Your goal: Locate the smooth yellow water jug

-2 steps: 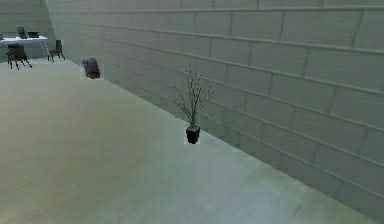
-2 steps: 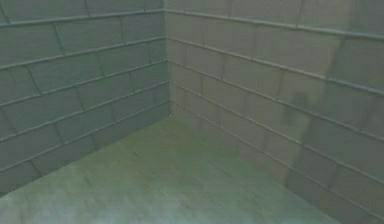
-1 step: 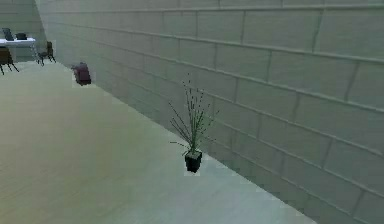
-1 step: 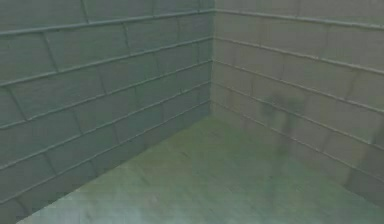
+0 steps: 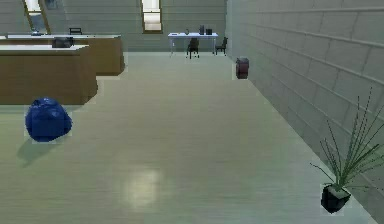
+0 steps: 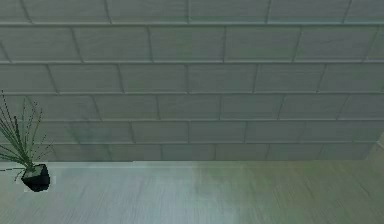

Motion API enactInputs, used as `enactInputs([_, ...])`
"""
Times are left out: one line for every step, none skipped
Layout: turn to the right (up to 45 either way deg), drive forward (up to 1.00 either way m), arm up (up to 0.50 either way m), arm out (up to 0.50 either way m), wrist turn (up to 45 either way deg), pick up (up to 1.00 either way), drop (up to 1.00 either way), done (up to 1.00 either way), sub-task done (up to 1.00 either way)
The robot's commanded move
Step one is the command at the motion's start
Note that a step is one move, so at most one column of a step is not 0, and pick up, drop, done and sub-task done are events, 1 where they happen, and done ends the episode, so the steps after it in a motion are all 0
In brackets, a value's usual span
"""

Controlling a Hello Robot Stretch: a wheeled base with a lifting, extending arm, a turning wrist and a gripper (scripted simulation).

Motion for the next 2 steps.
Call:
enactInputs([0.0,0.5,0.0,0.0,0.0,0.0,0.0,0.0,0.0])
enactInputs([0.0,1.0,0.0,0.0,0.0,0.0,0.0,0.0,0.0])
